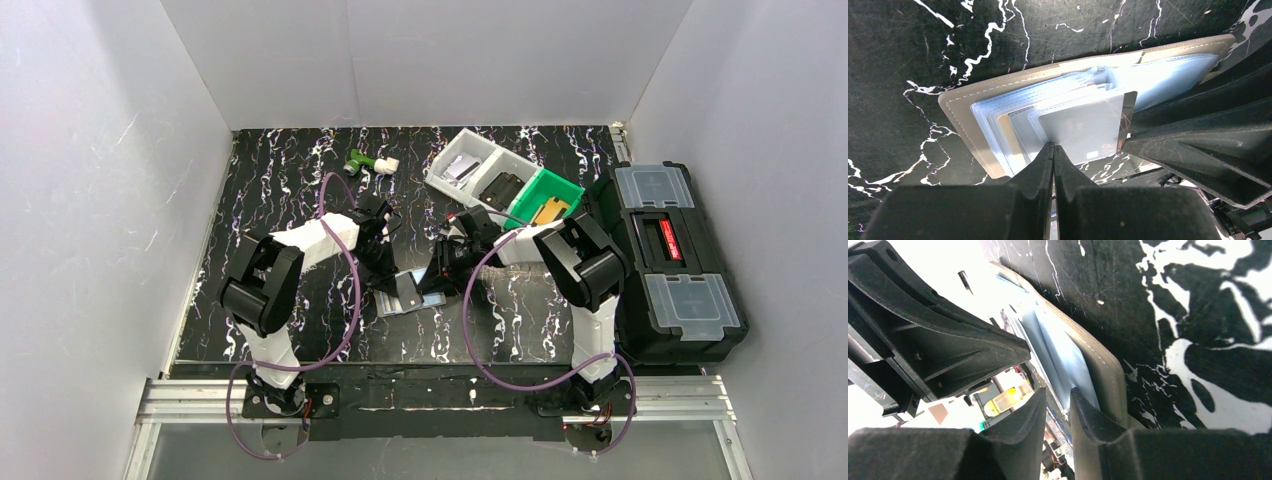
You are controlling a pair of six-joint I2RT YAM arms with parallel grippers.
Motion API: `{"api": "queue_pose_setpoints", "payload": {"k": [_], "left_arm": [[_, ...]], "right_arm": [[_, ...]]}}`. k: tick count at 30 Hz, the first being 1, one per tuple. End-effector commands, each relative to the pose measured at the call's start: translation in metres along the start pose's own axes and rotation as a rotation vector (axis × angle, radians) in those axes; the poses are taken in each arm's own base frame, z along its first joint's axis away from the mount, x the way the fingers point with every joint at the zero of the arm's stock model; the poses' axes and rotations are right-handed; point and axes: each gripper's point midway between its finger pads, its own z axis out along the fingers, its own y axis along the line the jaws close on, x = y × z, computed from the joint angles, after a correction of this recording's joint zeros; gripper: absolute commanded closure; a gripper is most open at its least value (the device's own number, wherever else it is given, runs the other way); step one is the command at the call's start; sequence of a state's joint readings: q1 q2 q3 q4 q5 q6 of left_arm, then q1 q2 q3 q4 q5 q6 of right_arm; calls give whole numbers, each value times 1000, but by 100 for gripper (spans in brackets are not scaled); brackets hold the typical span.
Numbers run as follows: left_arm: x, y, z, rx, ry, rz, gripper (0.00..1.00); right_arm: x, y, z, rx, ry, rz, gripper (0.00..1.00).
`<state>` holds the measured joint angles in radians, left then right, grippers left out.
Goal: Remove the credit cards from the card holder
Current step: Remove the credit card from the card holder.
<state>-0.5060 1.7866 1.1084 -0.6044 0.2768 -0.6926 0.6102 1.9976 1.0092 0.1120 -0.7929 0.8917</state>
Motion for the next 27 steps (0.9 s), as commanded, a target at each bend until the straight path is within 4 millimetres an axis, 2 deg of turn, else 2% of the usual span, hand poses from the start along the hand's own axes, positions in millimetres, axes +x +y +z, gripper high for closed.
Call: {"api": "queue_pose_setpoints", "payload": {"k": [1,13,24,27], "left_arm": [[4,39,23,-173,10,-7,100],[4,39,23,-175,15,-5,100],[3,36,22,-165,16,9,100],[3,36,23,-163,16,8,100]], "right_arm": [[-1,6,1,-61,-4,5,70],[-4,8,3,-89,0,10,80],[-4,0,8,-73,9,8,86],[-4,0,7,-70,6,-2,94]]}}
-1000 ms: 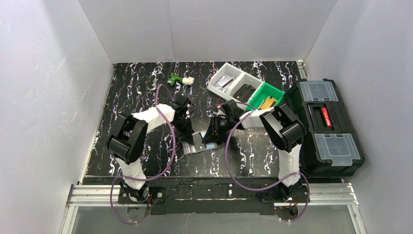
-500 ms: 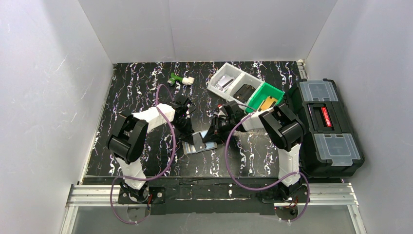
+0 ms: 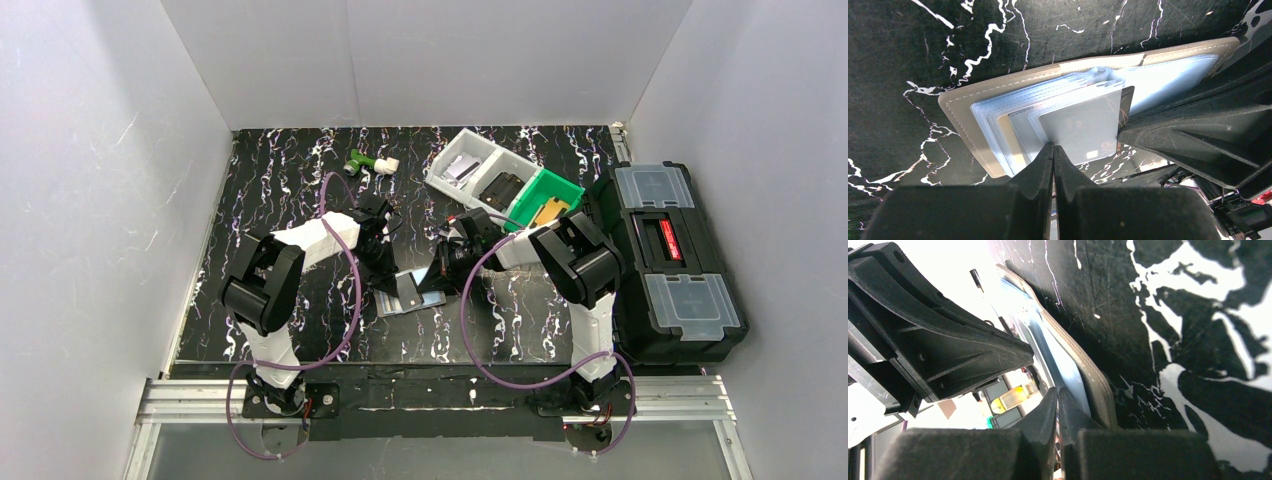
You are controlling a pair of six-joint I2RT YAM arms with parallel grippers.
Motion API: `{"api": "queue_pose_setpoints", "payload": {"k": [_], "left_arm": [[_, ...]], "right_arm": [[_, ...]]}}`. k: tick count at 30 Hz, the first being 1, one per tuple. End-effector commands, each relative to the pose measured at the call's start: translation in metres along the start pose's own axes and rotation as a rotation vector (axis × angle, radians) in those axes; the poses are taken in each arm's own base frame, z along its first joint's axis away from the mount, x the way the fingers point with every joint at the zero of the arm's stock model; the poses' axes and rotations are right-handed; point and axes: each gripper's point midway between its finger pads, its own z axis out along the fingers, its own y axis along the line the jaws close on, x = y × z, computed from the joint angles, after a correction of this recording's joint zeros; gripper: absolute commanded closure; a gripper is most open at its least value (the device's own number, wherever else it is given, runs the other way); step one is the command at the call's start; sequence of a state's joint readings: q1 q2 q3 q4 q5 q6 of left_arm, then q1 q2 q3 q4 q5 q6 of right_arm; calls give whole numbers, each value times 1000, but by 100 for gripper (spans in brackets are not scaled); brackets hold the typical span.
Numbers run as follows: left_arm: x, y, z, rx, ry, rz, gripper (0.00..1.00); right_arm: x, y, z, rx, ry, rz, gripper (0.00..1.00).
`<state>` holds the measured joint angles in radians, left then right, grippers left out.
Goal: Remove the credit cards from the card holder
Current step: Remove the credit card from the card holder.
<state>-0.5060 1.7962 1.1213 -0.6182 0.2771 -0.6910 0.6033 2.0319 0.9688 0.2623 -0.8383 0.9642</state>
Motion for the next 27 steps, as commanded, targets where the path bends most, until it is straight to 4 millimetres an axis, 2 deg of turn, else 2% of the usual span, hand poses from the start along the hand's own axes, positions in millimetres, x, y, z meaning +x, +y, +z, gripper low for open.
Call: {"api": "queue_pose_setpoints", "payload": {"k": [1,14,17,23,27], "left_arm": [[3,37,23,-160,9,9,100],[5,50,23,-180,15,2,100],[7,50,24,-175,20,1,100],[6,48,26,-169,27,1,100],[5,46,26,-163,26,-1,100]], "right_arm": [[-3,-1,2,3,0,-20,97],[-11,-25,-20,96,-112,-7,99],[-10,-23,-20,87,-107,-18,99],[-8,-15,-17,57,-72,-40,68],[-6,-12,-10,50,-40,-45,65]]}}
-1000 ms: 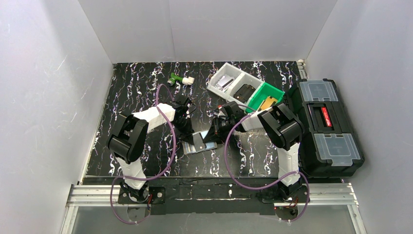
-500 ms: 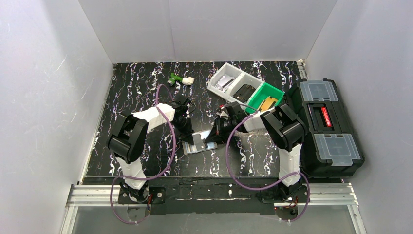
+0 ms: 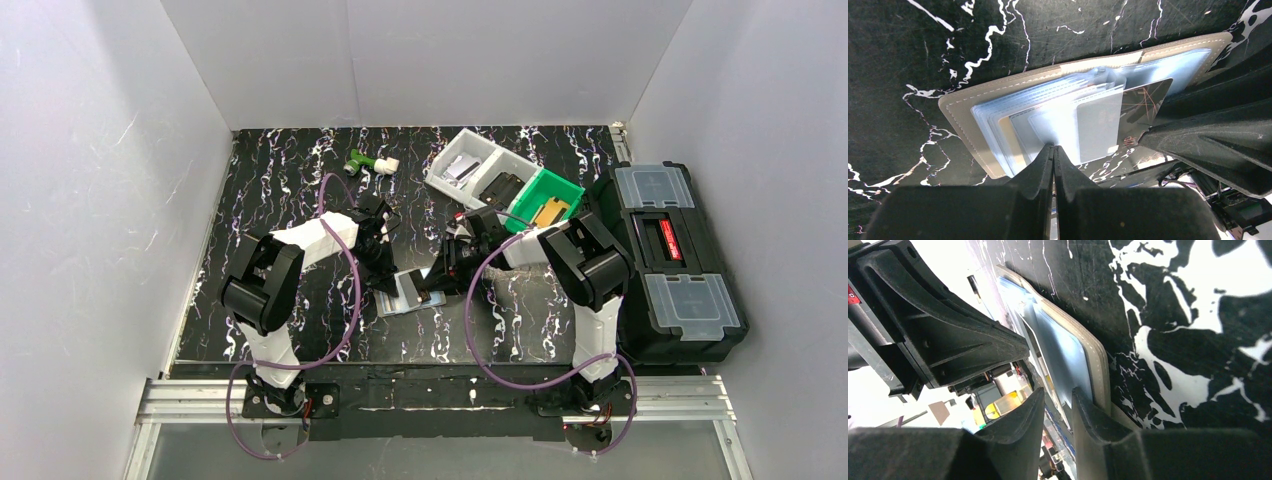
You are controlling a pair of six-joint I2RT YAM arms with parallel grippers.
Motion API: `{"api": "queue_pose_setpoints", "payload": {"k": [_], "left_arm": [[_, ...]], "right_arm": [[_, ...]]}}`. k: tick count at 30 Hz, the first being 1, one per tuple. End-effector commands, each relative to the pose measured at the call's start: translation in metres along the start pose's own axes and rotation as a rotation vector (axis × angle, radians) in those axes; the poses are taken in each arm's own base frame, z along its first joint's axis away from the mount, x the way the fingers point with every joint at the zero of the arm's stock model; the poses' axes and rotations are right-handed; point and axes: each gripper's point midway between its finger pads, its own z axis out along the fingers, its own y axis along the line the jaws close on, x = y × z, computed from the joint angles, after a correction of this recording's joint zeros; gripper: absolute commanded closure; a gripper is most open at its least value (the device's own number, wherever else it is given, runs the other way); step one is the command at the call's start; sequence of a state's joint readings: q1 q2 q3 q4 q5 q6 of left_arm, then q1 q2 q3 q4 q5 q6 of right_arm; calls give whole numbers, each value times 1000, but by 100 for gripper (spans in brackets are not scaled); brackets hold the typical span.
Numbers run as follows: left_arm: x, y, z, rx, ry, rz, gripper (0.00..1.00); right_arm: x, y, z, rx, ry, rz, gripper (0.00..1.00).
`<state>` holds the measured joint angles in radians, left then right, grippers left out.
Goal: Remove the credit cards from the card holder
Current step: Remove the credit card from the card holder.
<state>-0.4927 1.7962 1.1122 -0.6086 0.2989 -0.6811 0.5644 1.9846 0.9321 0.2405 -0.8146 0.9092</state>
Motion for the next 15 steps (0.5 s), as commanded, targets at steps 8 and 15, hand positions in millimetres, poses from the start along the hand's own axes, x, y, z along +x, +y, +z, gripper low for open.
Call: {"api": "queue_pose_setpoints", "payload": {"k": [8,15], "left_arm": [[5,44,25,-171,19,4,100],[6,44,24,-173,17,4,100]], "right_arm": [[2,0,18,28,39,-24,69],[2,-3,18,44,34,-24,84]]}}
